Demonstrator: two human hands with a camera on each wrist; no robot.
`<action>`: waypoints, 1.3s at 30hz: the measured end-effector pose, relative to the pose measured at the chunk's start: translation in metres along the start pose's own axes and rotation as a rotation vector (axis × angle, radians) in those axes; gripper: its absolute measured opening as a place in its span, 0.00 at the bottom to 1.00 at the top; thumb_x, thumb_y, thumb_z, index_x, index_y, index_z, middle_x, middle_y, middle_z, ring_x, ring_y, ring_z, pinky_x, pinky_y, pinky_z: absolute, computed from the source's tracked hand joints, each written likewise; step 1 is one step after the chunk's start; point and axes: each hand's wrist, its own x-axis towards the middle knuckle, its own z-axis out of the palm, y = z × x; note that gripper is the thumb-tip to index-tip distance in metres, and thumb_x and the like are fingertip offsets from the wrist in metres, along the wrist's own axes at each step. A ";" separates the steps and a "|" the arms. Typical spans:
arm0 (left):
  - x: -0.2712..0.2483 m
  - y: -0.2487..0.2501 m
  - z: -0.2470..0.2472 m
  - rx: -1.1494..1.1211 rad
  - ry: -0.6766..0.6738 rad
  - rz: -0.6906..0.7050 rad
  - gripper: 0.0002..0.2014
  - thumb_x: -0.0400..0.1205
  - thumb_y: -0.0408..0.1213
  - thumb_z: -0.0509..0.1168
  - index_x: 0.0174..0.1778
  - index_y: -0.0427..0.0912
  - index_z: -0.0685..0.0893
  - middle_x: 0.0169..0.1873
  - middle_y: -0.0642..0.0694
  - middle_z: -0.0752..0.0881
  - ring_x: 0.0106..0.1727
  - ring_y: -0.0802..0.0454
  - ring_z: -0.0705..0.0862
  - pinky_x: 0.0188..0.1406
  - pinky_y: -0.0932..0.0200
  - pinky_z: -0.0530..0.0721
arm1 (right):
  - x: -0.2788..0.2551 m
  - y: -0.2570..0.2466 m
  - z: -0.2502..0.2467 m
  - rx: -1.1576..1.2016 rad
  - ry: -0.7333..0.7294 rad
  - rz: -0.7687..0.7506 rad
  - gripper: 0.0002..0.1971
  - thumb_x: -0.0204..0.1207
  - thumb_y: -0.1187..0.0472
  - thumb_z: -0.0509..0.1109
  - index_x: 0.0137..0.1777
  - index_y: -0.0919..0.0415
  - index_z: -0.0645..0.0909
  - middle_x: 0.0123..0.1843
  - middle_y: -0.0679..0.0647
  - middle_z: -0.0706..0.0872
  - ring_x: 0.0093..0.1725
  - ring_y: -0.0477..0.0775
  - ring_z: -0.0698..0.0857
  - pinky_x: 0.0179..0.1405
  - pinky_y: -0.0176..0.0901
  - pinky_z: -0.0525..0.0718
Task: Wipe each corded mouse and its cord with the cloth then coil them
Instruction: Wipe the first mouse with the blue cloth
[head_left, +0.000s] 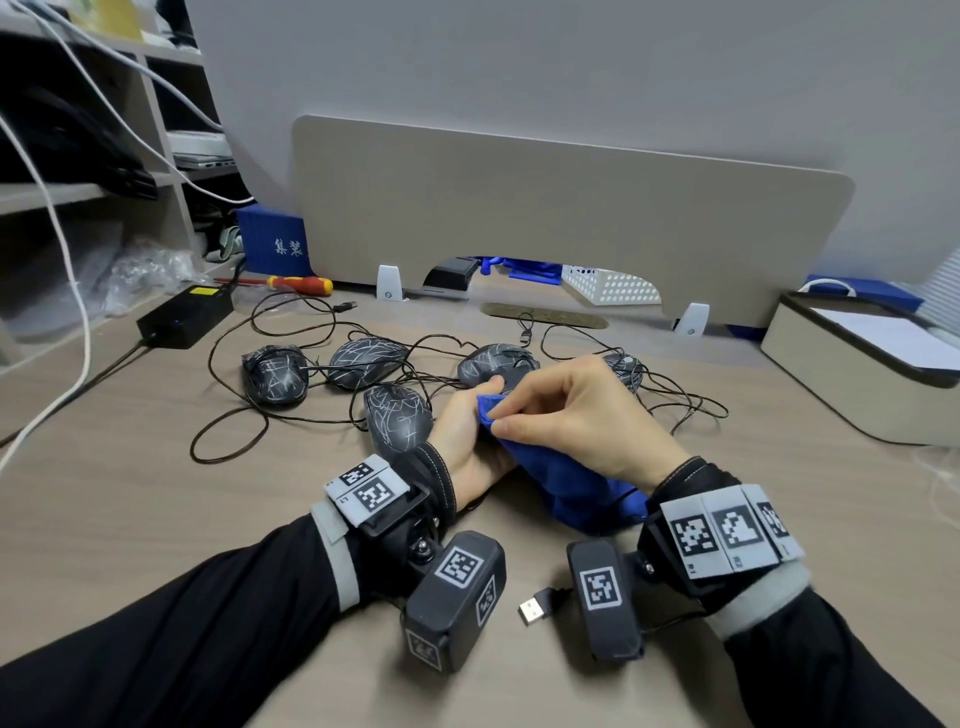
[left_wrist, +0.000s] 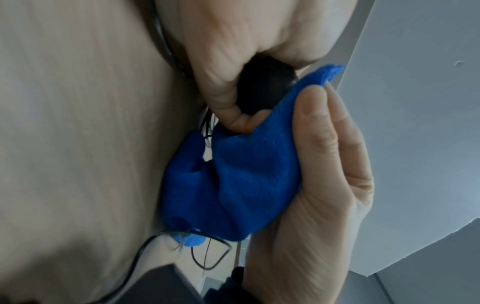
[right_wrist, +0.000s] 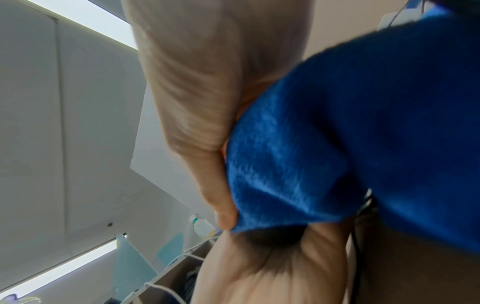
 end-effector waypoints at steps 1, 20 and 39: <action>0.000 0.001 0.001 0.005 0.018 0.014 0.13 0.86 0.42 0.61 0.47 0.34 0.82 0.40 0.37 0.85 0.41 0.44 0.87 0.40 0.55 0.88 | 0.000 0.000 -0.003 0.011 0.008 0.001 0.04 0.71 0.67 0.81 0.40 0.58 0.93 0.35 0.55 0.92 0.35 0.45 0.84 0.39 0.44 0.83; -0.018 0.006 0.013 0.094 -0.039 -0.030 0.11 0.81 0.41 0.61 0.46 0.37 0.84 0.33 0.43 0.82 0.24 0.49 0.79 0.09 0.69 0.62 | 0.002 0.016 -0.022 0.137 0.277 0.056 0.10 0.74 0.72 0.77 0.38 0.56 0.88 0.31 0.50 0.88 0.32 0.43 0.81 0.36 0.33 0.79; -0.020 0.002 0.014 0.297 -0.061 0.055 0.13 0.75 0.45 0.66 0.48 0.40 0.84 0.33 0.41 0.83 0.26 0.45 0.80 0.12 0.70 0.62 | 0.005 0.023 -0.025 0.093 0.529 0.050 0.13 0.77 0.69 0.76 0.36 0.51 0.88 0.33 0.44 0.89 0.36 0.45 0.84 0.42 0.38 0.84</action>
